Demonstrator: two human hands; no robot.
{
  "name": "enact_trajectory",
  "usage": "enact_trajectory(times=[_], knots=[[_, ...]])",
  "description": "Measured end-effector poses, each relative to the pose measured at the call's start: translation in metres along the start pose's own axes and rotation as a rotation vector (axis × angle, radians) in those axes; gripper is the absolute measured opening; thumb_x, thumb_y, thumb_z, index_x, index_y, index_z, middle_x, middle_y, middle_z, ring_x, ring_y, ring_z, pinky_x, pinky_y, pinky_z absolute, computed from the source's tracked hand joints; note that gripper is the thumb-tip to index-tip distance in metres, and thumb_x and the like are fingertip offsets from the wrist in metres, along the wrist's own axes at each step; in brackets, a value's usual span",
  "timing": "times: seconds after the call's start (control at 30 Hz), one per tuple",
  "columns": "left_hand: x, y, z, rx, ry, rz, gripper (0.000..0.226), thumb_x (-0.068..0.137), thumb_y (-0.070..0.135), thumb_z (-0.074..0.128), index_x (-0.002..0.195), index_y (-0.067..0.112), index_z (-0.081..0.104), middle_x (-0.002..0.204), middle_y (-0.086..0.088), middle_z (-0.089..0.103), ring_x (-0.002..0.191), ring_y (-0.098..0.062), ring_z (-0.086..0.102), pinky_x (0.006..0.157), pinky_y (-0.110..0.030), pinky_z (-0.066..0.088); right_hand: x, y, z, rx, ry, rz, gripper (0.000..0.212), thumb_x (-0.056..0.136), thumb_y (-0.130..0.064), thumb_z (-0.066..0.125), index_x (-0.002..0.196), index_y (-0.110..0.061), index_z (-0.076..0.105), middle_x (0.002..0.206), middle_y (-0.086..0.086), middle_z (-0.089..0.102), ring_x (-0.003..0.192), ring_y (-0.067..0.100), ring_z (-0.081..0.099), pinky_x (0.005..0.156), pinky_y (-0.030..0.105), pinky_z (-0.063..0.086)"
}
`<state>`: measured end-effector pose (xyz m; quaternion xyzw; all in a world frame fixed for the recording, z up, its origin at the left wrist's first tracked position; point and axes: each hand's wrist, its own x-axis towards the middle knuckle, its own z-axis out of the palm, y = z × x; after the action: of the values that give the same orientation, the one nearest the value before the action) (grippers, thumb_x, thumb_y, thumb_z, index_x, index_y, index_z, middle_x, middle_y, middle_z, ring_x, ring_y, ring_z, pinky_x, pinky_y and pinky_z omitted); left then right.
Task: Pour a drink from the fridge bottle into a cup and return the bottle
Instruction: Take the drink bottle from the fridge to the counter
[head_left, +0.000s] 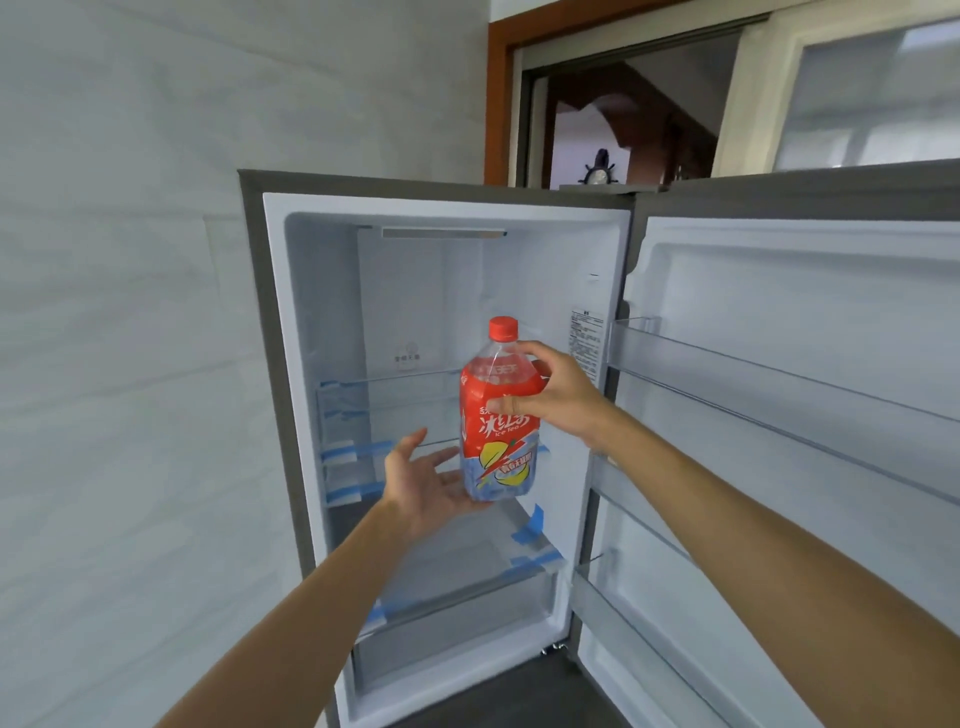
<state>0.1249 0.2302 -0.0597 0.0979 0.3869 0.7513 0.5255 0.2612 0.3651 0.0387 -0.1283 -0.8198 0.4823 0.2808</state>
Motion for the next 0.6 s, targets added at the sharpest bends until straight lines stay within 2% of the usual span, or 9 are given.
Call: enact_trajectory(times=[0.07, 0.17, 0.37, 0.47, 0.6], knots=[[0.005, -0.001, -0.007, -0.002, -0.042, -0.036, 0.076, 0.093, 0.051, 0.042, 0.149, 0.000, 0.032, 0.140, -0.033, 0.047, 0.115, -0.053, 0.056, 0.087, -0.065, 0.048, -0.009, 0.004, 0.000, -0.009, 0.058, 0.038, 0.076, 0.067, -0.026, 0.089, 0.134, -0.025, 0.053, 0.125, 0.001, 0.063, 0.108, 0.017, 0.064, 0.081, 0.032, 0.058], [0.013, -0.003, -0.017, 0.006, -0.094, -0.086, 0.078, 0.093, 0.052, 0.042, 0.151, 0.001, 0.029, 0.144, -0.032, 0.043, 0.120, -0.054, 0.053, 0.090, -0.067, 0.045, -0.026, 0.009, 0.003, 0.006, 0.162, 0.085, 0.081, 0.060, -0.033, 0.091, 0.132, -0.027, 0.054, 0.125, 0.000, 0.064, 0.109, 0.019, 0.065, 0.086, 0.040, 0.059], [0.009, -0.011, -0.018, 0.009, -0.204, -0.207, 0.077, 0.093, 0.052, 0.043, 0.148, 0.000, 0.032, 0.140, -0.030, 0.047, 0.120, -0.053, 0.054, 0.098, -0.070, 0.041, -0.061, -0.006, 0.016, -0.012, 0.316, 0.150, 0.080, 0.062, -0.023, 0.092, 0.132, -0.021, 0.055, 0.120, 0.000, 0.067, 0.104, 0.017, 0.068, 0.083, 0.036, 0.060], [0.003, -0.019, -0.020, -0.001, -0.278, -0.281, 0.078, 0.091, 0.055, 0.045, 0.149, 0.004, 0.031, 0.144, -0.031, 0.044, 0.122, -0.054, 0.052, 0.097, -0.071, 0.042, -0.083, -0.020, 0.021, -0.034, 0.377, 0.197, 0.072, 0.067, -0.014, 0.089, 0.131, -0.018, 0.055, 0.110, -0.005, 0.068, 0.094, 0.011, 0.069, 0.071, 0.026, 0.060], [-0.003, -0.033, -0.016, 0.006, -0.336, -0.359, 0.080, 0.089, 0.056, 0.047, 0.150, 0.006, 0.032, 0.146, -0.030, 0.042, 0.124, -0.055, 0.050, 0.093, -0.072, 0.043, -0.114, -0.035, 0.024, -0.096, 0.464, 0.255, 0.073, 0.066, -0.015, 0.090, 0.130, -0.020, 0.056, 0.115, 0.001, 0.067, 0.099, 0.015, 0.068, 0.074, 0.029, 0.061]])
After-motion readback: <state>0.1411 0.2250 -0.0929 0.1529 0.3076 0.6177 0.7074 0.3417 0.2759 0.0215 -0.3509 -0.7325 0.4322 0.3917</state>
